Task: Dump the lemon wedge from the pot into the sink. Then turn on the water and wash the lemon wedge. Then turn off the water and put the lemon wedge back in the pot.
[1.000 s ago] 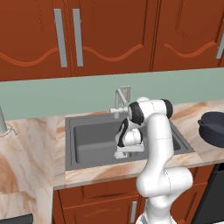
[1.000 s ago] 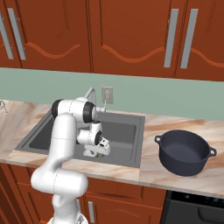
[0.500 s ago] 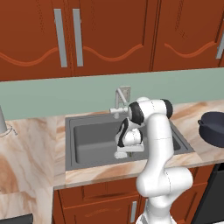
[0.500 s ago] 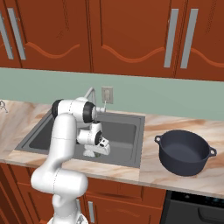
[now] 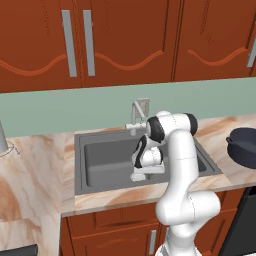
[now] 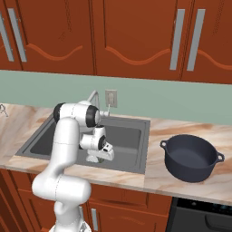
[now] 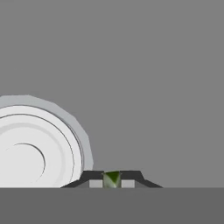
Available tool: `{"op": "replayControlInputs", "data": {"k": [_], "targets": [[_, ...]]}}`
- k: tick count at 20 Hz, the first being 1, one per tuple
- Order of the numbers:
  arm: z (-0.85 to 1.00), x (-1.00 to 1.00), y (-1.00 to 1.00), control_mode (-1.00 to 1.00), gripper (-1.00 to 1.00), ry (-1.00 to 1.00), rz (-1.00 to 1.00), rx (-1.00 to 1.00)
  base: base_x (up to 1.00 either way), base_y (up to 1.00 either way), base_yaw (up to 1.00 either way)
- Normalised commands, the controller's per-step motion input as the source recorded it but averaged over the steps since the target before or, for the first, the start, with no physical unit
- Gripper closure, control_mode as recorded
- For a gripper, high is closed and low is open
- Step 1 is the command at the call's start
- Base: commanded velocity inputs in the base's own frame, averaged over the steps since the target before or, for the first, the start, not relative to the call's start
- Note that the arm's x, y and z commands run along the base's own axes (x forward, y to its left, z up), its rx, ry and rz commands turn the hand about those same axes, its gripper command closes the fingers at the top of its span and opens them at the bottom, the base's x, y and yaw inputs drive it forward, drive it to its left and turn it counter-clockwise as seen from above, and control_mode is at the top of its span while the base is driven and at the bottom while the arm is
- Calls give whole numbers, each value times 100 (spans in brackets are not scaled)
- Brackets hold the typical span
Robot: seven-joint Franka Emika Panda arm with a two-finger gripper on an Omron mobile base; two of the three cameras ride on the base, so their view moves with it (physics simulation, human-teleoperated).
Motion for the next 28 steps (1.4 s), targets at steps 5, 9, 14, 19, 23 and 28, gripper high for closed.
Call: {"op": "replayControlInputs", "data": {"k": [5, 9, 14, 19, 23, 28], "targets": [[52, 0, -27, -100, 100, -11, 0, 2, 0, 0, 0], [74, 0, -27, -100, 100, -22, 0, 2, 0, 0, 0], [42, 0, -17, -100, 100, -17, 0, 3, 0, 0, 0], [26, 0, -17, -100, 100, -8, 0, 6, 0, 0, 0], [44, 0, -37, -100, 100, -4, 0, 3, 0, 0, 0], [62, 0, -46, -100, 100, -1, 0, 1, 0, 0, 0]]}}
